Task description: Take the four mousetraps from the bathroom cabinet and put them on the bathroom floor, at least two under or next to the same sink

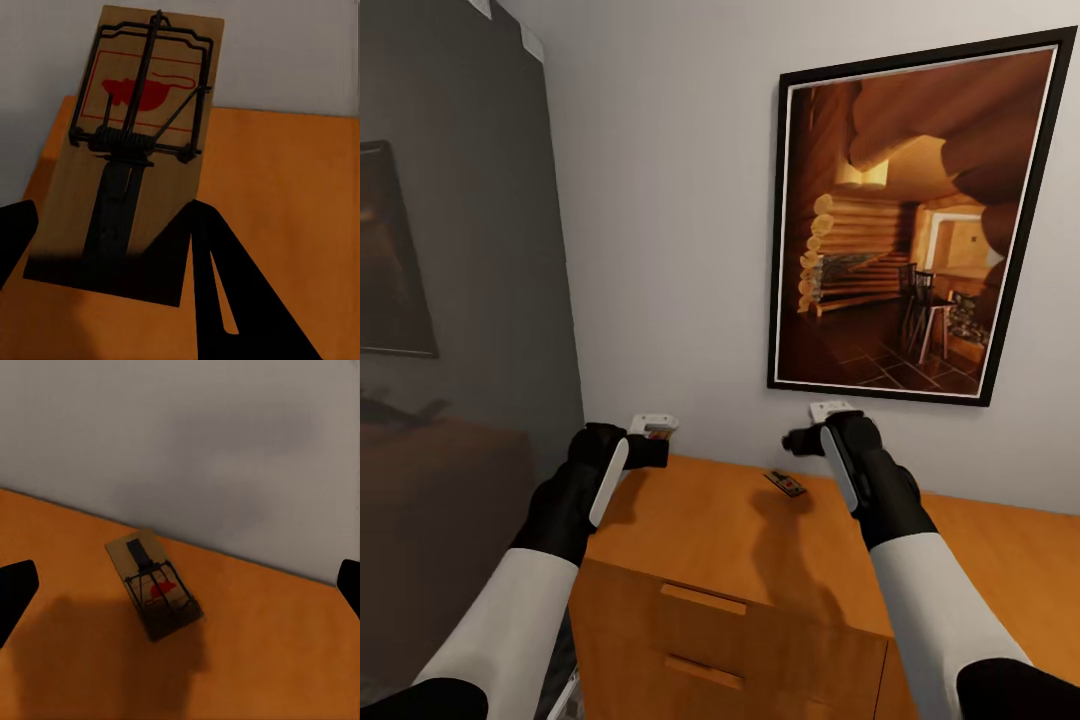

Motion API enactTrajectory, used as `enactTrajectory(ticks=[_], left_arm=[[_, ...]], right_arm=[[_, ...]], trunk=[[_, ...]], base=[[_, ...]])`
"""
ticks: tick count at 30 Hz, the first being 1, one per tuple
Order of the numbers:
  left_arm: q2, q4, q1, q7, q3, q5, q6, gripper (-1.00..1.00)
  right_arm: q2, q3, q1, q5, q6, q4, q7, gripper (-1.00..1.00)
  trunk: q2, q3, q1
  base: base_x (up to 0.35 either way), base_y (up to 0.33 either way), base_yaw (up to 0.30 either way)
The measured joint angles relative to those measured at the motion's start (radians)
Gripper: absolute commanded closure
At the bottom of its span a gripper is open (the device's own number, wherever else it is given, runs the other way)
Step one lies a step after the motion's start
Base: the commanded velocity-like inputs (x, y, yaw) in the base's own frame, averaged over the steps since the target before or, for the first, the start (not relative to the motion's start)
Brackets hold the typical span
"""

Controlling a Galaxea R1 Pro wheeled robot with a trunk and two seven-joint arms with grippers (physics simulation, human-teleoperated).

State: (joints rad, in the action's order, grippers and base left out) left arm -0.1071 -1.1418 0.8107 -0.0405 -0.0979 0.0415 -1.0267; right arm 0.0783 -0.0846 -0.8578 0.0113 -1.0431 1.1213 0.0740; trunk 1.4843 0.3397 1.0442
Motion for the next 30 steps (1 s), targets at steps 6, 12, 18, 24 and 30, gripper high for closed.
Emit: enactTrajectory(ticks=[6, 12, 18, 24, 30], left_arm=[[0.0, -0.009, 0.0, -0.001, 0.0, 0.0, 0.0, 1.0], [0.0, -0.01, 0.0, -0.001, 0.0, 0.0, 0.0, 1.0], [0.0, -0.01, 0.0, 0.0, 0.0, 0.0, 0.0, 1.0], [0.0, -0.01, 0.0, 0.0, -0.001, 0.0, 0.0, 1.0], [0.0, -0.009, 0.0, 0.0, -0.001, 0.0, 0.0, 1.0]], right_arm=[[0.0, 0.002, -0.317, 0.001, 0.0, -0.556, -0.118, -1.0], [0.0, 0.005, -0.384, 0.0, 0.0, -0.686, -0.171, -1.0], [0.002, 0.006, -0.417, -0.006, 0.0, -0.789, -0.176, -1.0], [0.002, 0.004, -0.423, -0.009, 0.0, -0.829, -0.172, -1.0], [0.003, 0.004, -0.424, -0.011, 0.0, -0.837, -0.168, -1.0]], trunk=[[0.0, 0.0, 0.0], [0.0, 0.0, 0.0], [0.0, 0.0, 0.0], [0.0, 0.0, 0.0], [0.0, 0.0, 0.0]], base=[[0.0, 0.0, 0.0], [0.0, 0.0, 0.0], [0.0, 0.0, 0.0], [0.0, 0.0, 0.0], [0.0, 0.0, 0.0]])
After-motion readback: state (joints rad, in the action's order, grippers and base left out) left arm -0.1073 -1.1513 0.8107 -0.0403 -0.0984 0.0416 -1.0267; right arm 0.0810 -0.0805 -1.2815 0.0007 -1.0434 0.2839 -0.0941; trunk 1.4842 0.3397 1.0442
